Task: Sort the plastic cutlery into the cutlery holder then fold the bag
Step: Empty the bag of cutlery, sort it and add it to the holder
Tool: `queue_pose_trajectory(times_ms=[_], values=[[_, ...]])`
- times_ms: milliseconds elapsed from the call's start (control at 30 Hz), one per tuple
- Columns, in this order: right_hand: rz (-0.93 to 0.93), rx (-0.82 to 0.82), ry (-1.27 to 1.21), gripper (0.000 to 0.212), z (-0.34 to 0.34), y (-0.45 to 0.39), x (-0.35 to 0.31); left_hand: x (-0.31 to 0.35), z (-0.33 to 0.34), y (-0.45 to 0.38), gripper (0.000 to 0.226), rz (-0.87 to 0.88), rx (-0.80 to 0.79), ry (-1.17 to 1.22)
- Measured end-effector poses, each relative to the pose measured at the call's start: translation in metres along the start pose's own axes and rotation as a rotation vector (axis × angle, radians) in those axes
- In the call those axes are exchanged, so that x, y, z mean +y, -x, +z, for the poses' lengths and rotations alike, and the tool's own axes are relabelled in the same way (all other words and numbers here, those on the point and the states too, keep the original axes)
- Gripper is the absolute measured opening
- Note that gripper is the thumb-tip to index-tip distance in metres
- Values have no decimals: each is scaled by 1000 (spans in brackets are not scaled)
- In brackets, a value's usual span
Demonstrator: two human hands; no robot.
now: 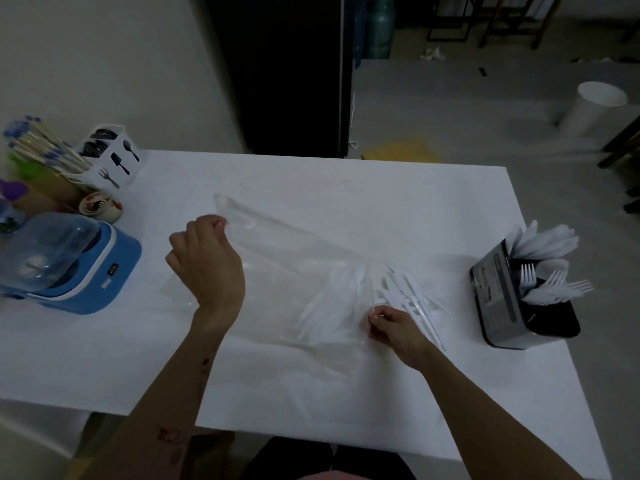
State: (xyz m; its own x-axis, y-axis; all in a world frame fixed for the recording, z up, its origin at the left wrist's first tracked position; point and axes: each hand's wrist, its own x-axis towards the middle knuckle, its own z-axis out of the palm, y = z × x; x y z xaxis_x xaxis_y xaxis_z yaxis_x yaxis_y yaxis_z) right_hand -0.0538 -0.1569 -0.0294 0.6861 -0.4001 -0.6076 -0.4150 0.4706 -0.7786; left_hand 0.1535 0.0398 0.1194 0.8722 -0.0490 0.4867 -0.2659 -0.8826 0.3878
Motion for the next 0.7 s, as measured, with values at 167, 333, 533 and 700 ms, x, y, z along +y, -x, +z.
queue_pose_trajectory(times_ms=[167, 333, 533, 700], values=[[-44, 19, 106, 17, 5, 2, 0, -28, 32, 43, 52, 51, -183, -117], [-110, 16, 176, 15, 16, 10, -14, -33, 62, 110, 71, 502, -754, 30], [-354, -15, 823, 38, 6, 0, -8, -40, 81, 138, 117, 433, -1202, -5], [-425, -141, 1419, 88, -3, -15, 2, -44, 89, 138, 138, 486, -1367, -21]])
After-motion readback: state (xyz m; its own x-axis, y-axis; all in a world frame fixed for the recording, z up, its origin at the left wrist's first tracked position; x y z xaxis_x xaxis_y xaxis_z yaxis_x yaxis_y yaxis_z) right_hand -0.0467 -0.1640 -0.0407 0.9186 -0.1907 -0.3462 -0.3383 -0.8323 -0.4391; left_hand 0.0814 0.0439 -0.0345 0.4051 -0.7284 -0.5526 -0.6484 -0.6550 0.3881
